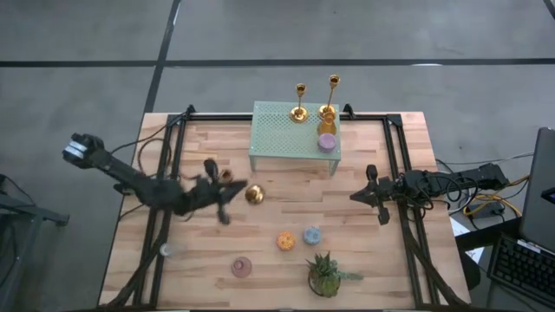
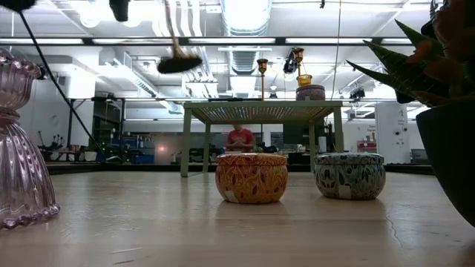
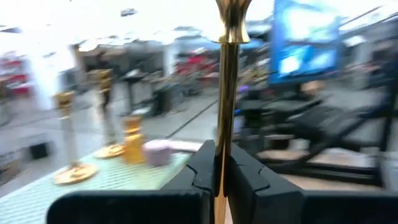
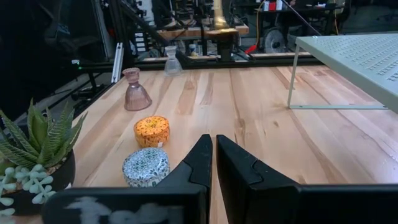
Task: Pick & Place candle stick holders
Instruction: Put the gold candle holder on the shelf, then put the purple candle holder on the shelf
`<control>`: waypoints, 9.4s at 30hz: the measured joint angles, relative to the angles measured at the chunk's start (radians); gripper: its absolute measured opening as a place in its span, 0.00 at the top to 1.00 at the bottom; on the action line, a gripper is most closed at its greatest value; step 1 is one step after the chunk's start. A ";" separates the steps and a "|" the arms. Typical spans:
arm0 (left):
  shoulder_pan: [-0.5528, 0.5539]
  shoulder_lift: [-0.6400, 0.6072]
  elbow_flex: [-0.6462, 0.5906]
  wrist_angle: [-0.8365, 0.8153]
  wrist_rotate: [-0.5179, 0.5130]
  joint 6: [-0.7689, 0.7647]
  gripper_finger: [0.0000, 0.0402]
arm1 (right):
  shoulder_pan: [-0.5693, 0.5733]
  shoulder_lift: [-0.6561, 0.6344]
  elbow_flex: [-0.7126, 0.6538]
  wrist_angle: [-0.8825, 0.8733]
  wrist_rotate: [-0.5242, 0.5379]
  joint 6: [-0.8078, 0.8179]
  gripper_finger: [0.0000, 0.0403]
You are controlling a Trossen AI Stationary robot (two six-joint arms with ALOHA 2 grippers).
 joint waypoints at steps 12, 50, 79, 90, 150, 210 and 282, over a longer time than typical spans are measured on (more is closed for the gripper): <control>0.509 0.130 0.284 -0.226 0.248 -0.120 0.95 | 0.000 0.000 0.000 0.000 0.000 0.000 0.96; 0.989 0.581 0.655 -0.325 0.561 -0.173 0.94 | 0.000 0.001 0.000 0.000 0.000 0.000 0.96; 0.963 0.350 0.654 -1.003 0.614 -0.188 0.38 | 0.000 0.001 0.000 0.000 0.000 0.000 0.96; 0.604 0.127 0.653 -1.355 0.594 -0.236 0.36 | 0.000 0.000 0.000 0.000 0.000 0.000 0.96; -0.476 0.766 0.637 -1.330 0.097 -1.206 0.36 | 0.000 0.000 0.000 0.000 0.000 0.000 0.96; 0.549 0.482 0.646 -0.629 0.350 -0.416 0.66 | 0.000 0.000 0.000 0.000 -0.001 0.000 0.96; 0.719 0.869 1.012 -0.818 0.359 -0.337 0.58 | 0.000 0.008 0.000 0.000 -0.001 0.000 0.96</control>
